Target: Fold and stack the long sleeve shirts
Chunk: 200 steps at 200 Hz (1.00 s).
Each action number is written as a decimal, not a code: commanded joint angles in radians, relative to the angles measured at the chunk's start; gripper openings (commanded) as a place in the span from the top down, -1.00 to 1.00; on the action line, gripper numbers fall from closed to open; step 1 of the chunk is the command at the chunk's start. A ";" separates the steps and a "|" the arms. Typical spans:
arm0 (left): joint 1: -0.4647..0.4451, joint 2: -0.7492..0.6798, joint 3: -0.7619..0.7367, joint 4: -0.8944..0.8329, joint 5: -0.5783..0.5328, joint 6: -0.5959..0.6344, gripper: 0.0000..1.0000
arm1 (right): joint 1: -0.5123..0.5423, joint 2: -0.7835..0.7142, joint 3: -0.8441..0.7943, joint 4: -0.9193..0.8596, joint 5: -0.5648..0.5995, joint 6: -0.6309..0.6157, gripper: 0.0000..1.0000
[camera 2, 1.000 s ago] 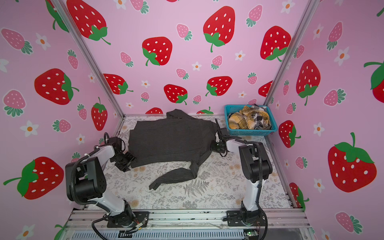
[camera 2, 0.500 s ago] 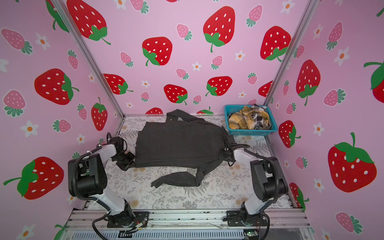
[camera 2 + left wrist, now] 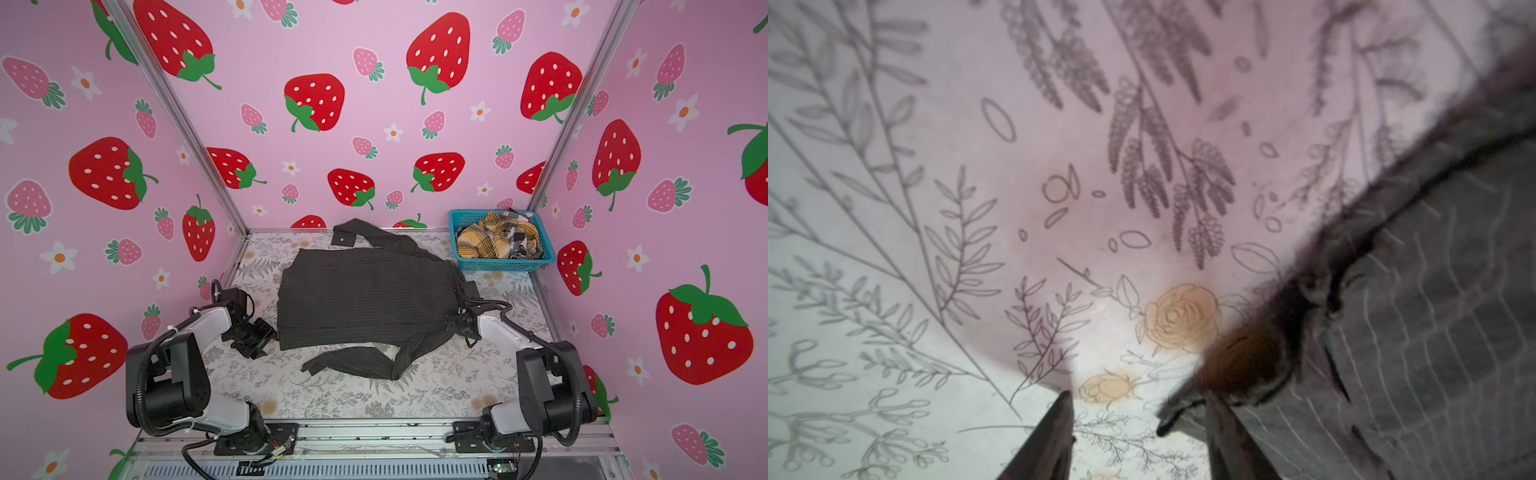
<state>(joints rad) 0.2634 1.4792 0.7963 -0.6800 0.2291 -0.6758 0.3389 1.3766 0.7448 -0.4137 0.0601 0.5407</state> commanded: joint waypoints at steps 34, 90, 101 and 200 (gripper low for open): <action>-0.104 -0.043 0.004 -0.017 0.029 -0.029 -0.11 | 0.131 -0.173 -0.069 -0.133 -0.045 0.118 -0.37; -0.137 0.010 -0.020 0.005 -0.016 -0.046 0.05 | 0.182 -0.157 -0.096 -0.072 -0.084 0.209 -0.36; -0.137 0.040 -0.014 0.016 -0.022 -0.044 0.05 | 0.185 -0.155 -0.098 -0.060 -0.097 0.211 -0.42; -0.136 0.111 -0.001 0.047 -0.043 -0.030 1.00 | 0.178 -0.089 -0.116 -0.020 -0.177 0.259 -0.38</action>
<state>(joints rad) 0.1287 1.5856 0.8349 -0.6373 0.2443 -0.7071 0.5209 1.2564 0.6548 -0.4683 -0.0494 0.7578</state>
